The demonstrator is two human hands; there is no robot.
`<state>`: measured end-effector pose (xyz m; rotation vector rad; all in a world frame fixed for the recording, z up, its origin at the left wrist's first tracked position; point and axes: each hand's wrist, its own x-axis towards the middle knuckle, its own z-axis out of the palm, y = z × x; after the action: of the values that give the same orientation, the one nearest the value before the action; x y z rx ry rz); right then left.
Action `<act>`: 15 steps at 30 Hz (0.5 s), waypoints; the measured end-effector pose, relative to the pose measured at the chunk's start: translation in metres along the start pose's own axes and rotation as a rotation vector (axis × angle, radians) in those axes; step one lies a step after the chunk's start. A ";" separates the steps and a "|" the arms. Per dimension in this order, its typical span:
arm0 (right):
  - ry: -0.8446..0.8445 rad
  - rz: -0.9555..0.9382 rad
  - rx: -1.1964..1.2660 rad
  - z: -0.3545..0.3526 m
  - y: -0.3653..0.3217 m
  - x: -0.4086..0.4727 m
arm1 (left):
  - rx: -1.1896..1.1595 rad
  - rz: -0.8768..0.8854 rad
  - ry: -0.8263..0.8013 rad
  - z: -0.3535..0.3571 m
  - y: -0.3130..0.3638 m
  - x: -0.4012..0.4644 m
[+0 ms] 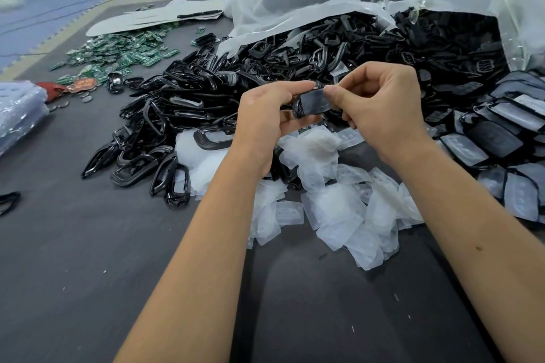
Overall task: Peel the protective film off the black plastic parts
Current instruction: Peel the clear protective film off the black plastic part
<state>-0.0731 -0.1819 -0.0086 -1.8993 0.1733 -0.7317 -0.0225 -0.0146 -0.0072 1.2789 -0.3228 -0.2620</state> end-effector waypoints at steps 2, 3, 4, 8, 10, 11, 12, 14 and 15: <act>0.001 0.004 -0.003 0.000 -0.001 0.000 | 0.002 0.002 -0.001 0.002 0.001 -0.001; 0.003 0.007 -0.003 0.000 -0.001 0.000 | 0.008 0.006 -0.001 0.003 0.000 -0.002; 0.006 0.007 -0.003 0.001 -0.002 0.000 | 0.024 0.017 -0.001 0.003 0.000 -0.002; 0.019 0.008 -0.018 0.002 -0.004 -0.002 | 0.097 0.085 -0.012 0.003 -0.003 -0.003; 0.028 0.009 -0.025 0.002 -0.005 -0.003 | 0.107 0.100 0.000 0.003 -0.004 -0.004; 0.030 0.008 -0.029 0.003 -0.005 -0.003 | 0.109 0.102 0.007 0.003 -0.004 -0.004; 0.031 0.007 -0.034 0.003 -0.006 -0.003 | 0.111 0.102 0.011 0.003 -0.004 -0.004; 0.035 0.002 -0.043 0.003 -0.006 -0.004 | 0.113 0.103 0.015 0.003 -0.005 -0.004; 0.039 0.000 -0.046 0.004 -0.006 -0.004 | 0.114 0.103 0.017 0.003 -0.005 -0.004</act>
<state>-0.0752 -0.1748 -0.0057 -1.9294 0.2161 -0.7713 -0.0271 -0.0174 -0.0111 1.3714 -0.3928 -0.1469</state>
